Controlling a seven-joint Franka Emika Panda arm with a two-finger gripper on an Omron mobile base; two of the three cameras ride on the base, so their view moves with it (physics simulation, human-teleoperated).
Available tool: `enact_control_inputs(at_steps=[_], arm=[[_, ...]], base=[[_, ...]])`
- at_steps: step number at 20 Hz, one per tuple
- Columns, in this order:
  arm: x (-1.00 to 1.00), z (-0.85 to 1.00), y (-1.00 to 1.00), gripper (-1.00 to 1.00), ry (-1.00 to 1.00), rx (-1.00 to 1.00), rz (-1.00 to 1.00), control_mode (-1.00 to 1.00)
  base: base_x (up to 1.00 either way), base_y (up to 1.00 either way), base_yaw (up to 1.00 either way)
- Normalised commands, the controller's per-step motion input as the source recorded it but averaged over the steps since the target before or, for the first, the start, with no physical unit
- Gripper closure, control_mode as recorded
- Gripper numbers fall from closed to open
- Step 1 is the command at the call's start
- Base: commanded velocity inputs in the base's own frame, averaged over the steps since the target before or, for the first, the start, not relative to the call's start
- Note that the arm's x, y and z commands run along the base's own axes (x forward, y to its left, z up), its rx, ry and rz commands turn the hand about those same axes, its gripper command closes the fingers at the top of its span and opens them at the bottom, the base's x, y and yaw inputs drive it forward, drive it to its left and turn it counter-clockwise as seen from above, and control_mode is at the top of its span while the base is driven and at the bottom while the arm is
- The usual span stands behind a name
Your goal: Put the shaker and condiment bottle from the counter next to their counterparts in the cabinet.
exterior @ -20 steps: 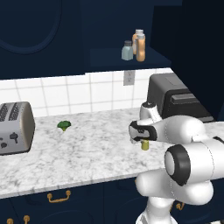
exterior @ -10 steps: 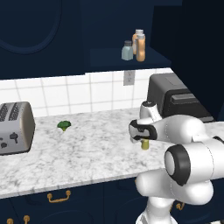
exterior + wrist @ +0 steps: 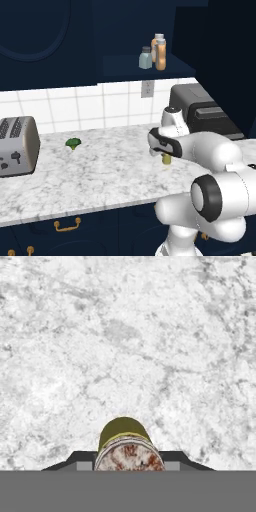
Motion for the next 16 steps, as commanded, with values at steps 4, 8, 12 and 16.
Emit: enact_control_inputs(at_steps=[4, 8, 12, 16], arm=[[0.00, 0.54, 0.13, 1.00, 0.00, 0.06, 0.00, -1.00], [0.04, 0.33, 0.32, 1.00, 0.00, 0.01, 0.00, -1.00], [0.10, 0.34, 0.38, 1.00, 0.00, 0.00, 0.00, -1.00], [0.11, 0.54, 0.34, 1.00, 0.00, 0.00, 0.00, -1.00]], base=[[0.00, 0.00, 0.00], [0.00, 0.00, 0.00], [0.00, 0.00, 0.00], [0.00, 0.00, 0.00]])
